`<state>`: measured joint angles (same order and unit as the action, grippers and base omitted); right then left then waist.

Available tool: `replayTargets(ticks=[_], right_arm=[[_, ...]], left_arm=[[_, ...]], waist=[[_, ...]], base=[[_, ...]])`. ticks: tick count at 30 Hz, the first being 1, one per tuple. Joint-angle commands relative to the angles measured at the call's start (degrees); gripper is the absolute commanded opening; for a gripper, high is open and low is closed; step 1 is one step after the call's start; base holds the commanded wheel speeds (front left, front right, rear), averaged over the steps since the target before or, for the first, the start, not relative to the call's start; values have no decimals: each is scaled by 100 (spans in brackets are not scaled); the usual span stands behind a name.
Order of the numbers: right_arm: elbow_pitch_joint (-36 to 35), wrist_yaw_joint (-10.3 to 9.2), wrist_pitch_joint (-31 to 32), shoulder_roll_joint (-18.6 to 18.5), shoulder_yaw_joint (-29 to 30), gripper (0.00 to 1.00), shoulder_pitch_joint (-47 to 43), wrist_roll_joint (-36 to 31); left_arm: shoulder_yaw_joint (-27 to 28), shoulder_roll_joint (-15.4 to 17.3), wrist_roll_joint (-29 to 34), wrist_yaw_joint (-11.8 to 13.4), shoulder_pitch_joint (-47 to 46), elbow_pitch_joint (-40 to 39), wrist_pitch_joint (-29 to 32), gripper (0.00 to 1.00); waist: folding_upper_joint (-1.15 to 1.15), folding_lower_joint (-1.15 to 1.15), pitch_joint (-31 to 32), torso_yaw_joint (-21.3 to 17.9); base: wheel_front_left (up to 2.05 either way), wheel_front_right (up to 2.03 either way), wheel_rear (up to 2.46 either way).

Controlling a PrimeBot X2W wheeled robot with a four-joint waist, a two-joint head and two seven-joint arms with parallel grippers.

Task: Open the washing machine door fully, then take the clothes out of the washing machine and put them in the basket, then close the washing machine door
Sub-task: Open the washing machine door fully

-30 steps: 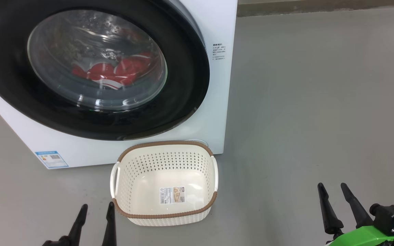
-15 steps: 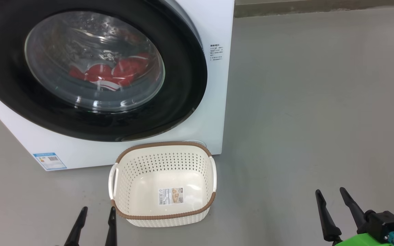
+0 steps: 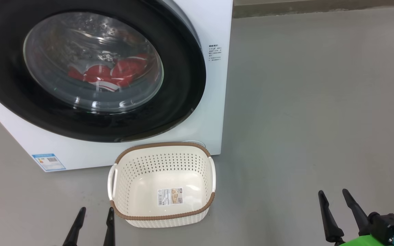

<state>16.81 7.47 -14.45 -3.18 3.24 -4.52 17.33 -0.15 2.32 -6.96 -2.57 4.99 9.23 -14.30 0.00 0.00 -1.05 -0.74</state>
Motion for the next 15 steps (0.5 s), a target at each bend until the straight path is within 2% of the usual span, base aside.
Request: replayTargets(ticks=[1, 2, 15], right_arm=[[-194, 2, -55, -51, -124, 18, 151, 108], [-219, 2, -55, -45, -159, 0, 181, 206], [-679, 2, -55, -15, -348, 0, 1406, 2494]], left_arm=[[185, 55, -3, -29, -73, -119, -70, 100], [179, 55, -9, -30, -78, -116, -70, 100], [2, 55, -79, -47, -268, -117, -70, 100]], waist=[[0, 0, -6, 4], [0, 0, -11, 6], [0, 0, -242, 214]], base=[[0, 0, 0], [0, 0, 0], [0, 0, 0]])
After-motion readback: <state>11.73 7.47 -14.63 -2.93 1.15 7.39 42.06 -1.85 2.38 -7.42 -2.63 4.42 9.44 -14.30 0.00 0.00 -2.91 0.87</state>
